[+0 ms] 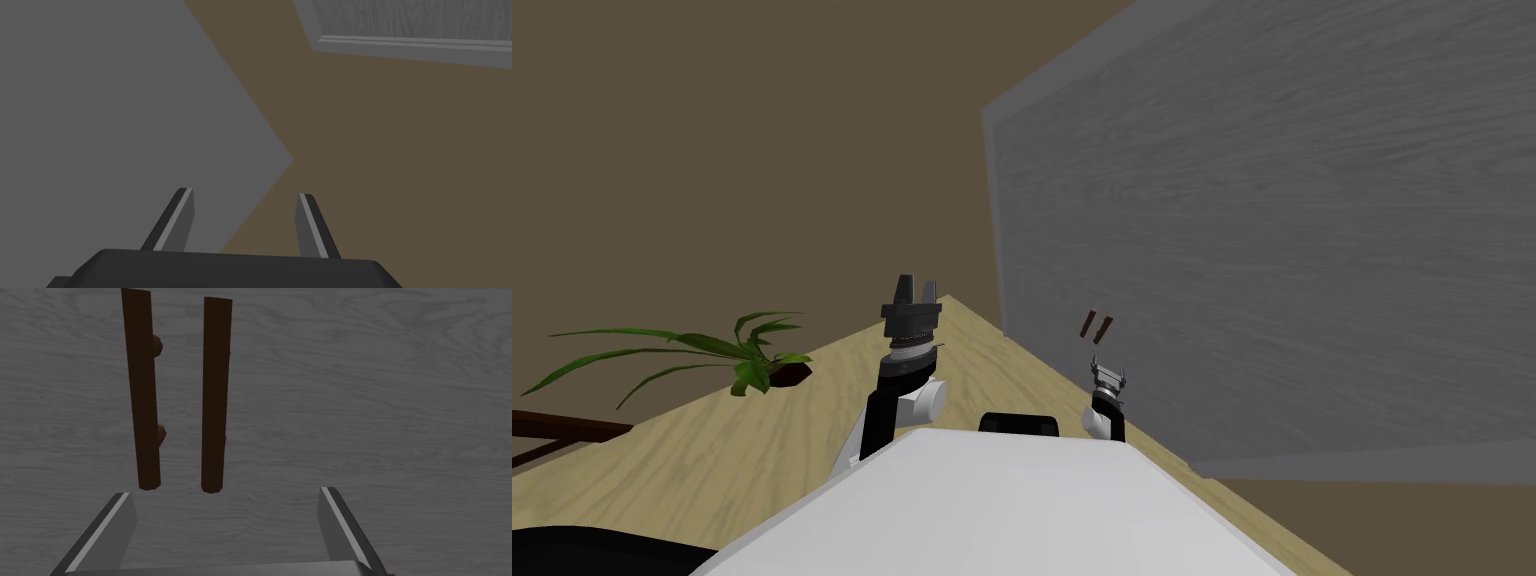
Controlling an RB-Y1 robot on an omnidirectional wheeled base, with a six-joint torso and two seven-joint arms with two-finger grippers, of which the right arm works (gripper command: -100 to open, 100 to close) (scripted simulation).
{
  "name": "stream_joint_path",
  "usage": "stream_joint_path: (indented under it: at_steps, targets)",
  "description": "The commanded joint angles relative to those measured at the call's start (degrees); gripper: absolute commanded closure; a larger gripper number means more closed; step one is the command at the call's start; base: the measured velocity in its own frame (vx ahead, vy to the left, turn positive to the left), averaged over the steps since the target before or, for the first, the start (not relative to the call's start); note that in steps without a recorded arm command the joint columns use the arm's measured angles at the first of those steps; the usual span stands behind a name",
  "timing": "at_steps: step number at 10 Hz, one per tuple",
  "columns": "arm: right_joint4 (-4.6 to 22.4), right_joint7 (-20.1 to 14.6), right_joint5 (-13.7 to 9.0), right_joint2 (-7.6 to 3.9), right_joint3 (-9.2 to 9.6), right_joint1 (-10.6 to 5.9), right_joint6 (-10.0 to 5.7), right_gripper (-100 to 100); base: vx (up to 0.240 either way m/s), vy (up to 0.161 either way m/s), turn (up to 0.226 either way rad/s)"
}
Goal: Pull the door open
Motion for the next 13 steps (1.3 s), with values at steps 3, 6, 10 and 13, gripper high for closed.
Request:
stream_joint_path:
  at_steps: [3,6,10,13]
  targets:
    - [4.05,-3.1,-2.05,0.49,-0.42,-1.67,-1.19,-100,0.152,-0.077,0.096]
    - [4.66,-3.66,-2.46,0.05,-0.81,-0.57,-1.22,-100,0.055,-0.022,-0.005]
    - [6.46,-5.13,-3.18,-1.99,-1.97,2.51,-1.45,-100,-0.163,0.044,-0.099]
    - [8.34,-6.98,-3.98,-4.45,-3.25,5.49,-1.69,-100,-0.125,0.038,-0.131]
